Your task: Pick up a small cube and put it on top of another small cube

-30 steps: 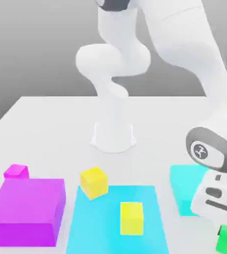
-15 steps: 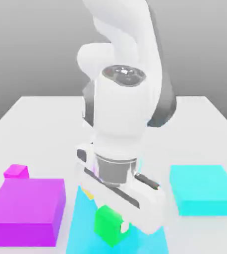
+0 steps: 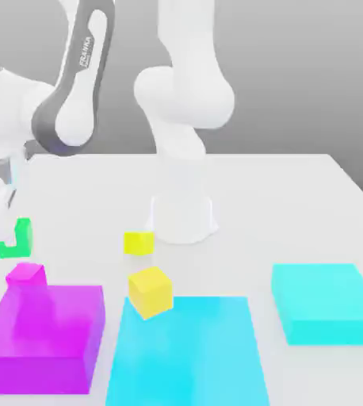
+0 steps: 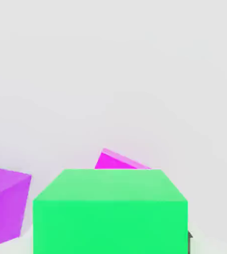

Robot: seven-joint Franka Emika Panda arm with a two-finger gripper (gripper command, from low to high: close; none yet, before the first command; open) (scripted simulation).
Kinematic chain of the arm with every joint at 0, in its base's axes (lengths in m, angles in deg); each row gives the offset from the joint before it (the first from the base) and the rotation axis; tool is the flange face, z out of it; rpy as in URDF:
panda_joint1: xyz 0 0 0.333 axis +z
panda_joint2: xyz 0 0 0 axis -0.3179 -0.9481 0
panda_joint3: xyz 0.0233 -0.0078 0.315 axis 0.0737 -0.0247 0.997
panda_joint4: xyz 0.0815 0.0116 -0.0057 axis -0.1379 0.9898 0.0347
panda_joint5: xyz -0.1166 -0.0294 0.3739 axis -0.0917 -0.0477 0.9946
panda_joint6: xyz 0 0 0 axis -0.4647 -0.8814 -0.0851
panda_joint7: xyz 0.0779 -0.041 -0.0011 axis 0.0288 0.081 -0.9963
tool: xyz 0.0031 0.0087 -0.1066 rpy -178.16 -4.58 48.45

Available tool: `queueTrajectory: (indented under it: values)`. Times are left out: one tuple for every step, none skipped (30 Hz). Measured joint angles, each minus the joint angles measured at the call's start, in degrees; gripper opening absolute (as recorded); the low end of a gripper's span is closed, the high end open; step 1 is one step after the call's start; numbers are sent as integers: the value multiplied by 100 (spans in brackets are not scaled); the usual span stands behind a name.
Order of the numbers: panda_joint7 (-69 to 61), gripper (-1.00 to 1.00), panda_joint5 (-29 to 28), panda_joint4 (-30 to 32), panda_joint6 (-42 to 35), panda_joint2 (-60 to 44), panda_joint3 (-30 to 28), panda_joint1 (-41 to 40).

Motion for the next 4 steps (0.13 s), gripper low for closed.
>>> queueTrajectory:
  values:
    - [-45,-100,62,-3,197,-204,26,-6]
    - [-81,100,112,-6,355,-367,50,-20]
    - [-81,100,112,-6,355,-367,50,-19]
    - [-81,100,112,-6,355,-367,50,-19]
